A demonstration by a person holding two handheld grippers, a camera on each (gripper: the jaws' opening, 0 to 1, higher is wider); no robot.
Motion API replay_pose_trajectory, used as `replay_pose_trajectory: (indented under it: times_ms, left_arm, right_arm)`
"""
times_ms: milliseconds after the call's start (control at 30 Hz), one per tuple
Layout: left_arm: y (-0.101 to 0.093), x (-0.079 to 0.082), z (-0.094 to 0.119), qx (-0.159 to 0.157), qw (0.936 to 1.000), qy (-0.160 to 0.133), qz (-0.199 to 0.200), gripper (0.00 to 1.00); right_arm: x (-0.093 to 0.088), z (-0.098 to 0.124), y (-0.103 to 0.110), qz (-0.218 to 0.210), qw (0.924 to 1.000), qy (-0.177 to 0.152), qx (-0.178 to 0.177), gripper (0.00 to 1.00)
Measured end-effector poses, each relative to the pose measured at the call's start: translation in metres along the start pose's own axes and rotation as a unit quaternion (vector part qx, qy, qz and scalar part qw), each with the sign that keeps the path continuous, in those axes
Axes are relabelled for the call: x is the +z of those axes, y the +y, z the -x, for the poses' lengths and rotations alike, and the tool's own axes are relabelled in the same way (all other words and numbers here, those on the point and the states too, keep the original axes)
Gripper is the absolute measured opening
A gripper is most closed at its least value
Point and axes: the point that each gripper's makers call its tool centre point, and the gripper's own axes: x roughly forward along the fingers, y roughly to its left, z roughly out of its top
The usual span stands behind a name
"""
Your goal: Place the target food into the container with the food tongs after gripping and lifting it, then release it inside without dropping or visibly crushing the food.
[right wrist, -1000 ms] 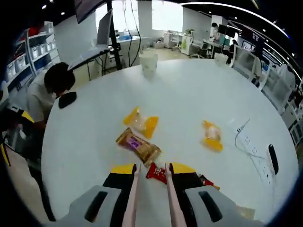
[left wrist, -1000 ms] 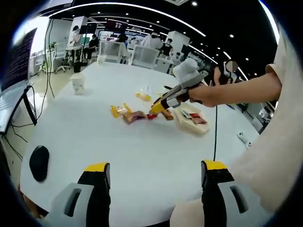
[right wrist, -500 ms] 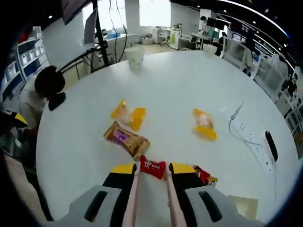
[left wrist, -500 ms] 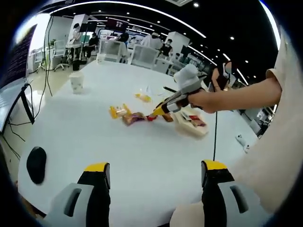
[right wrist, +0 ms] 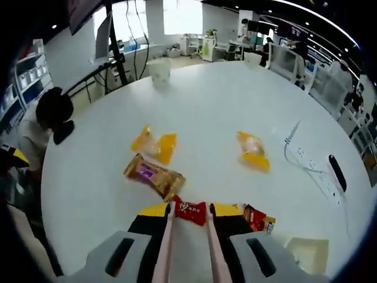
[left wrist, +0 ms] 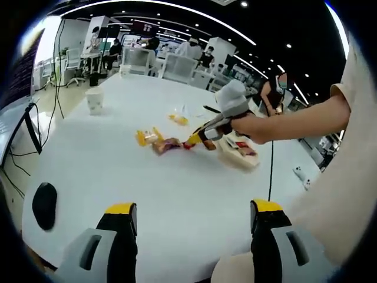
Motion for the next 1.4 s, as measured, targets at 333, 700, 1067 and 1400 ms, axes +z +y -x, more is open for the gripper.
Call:
replay_pose_trajectory:
  times_ms: [333,700,1067,1400]
  left_arm:
    - [0.003,-0.006,0.004,0.006,1.0,0.001,0.006,0.78]
    - [0.0,-0.007,0.004,0.006,0.9999,0.0,0.008,0.78]
    - [0.0,-0.002,0.002,0.005,1.0,-0.004,0.003,0.78]
    - [0.002,-0.006,0.008,0.011,0.9999,-0.004,0.009,0.78]
  right_arm:
    - [-0.001,-0.001,0.004,-0.011,0.9999,-0.002,-0.004,0.26]
    - [-0.003,-0.005,0.003,-0.026,0.9996,-0.005,-0.006,0.25]
    - [-0.003,-0.002,0.009,-0.013,0.9999,-0.005,-0.004,0.23]
    - [0.0,0.002,0.012,-0.01,0.9998,-0.013,-0.011,0.2]
